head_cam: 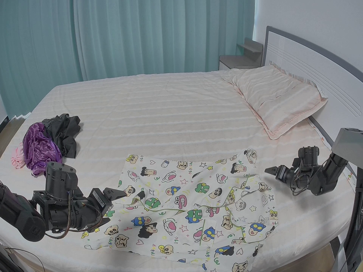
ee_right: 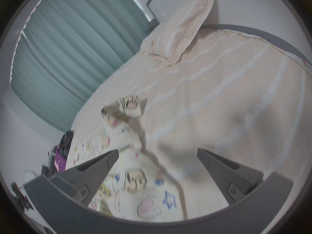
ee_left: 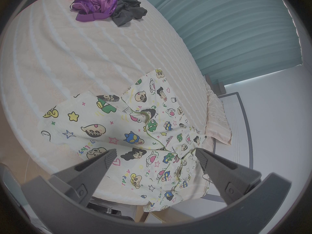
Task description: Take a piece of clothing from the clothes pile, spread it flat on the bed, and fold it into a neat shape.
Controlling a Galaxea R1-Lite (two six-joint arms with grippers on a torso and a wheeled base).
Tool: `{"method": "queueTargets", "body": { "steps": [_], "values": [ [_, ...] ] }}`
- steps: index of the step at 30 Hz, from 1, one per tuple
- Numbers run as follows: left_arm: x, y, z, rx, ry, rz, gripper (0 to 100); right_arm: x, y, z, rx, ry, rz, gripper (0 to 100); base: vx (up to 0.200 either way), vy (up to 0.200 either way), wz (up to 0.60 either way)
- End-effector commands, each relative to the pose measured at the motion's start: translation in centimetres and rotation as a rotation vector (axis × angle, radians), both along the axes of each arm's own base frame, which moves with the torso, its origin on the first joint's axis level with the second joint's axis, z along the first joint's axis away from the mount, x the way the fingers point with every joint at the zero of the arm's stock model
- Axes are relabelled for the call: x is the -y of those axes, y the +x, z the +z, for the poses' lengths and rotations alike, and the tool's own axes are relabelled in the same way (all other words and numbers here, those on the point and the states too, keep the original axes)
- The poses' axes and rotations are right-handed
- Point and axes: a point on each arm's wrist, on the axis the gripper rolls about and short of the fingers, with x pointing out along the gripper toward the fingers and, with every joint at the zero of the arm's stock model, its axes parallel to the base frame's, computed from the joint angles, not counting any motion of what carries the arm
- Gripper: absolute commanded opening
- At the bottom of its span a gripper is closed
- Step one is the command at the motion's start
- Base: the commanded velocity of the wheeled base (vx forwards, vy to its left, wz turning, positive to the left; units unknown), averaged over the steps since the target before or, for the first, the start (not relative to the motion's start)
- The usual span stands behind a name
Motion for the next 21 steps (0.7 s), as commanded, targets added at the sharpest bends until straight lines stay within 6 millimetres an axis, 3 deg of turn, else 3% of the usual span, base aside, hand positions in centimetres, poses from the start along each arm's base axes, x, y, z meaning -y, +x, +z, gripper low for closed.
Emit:
{"method": "queueTargets", "body": {
  "steps": [1, 8, 18, 19, 21],
  "values": [
    [0.2, -0.1, 0.1, 0.004, -0.003, -0.007, 100, 0.1, -4.7, -1.2, -0.054, -0.014, 0.129, 100, 0.000, 0.000, 0.00],
    [0.2, -0.2, 0.0, 0.001, -0.002, -0.007, 100, -0.5, -5.6, -3.3, -0.075, -0.041, 0.180, 100, 0.000, 0.000, 0.00],
    [0.2, -0.1, 0.0, 0.000, -0.001, -0.007, 100, -2.2, -5.9, -4.7, -0.108, -0.052, 0.262, 100, 0.000, 0.000, 0.00],
    [0.2, -0.1, 0.0, 0.000, -0.001, -0.007, 100, -2.2, -5.9, -4.7, -0.108, -0.052, 0.262, 0, 0.000, 0.000, 0.00],
    [0.2, -0.1, 0.0, 0.000, -0.001, -0.007, 100, -2.1, -5.6, -4.5, -0.098, -0.050, 0.253, 0, 0.000, 0.000, 0.00]
  ]
}}
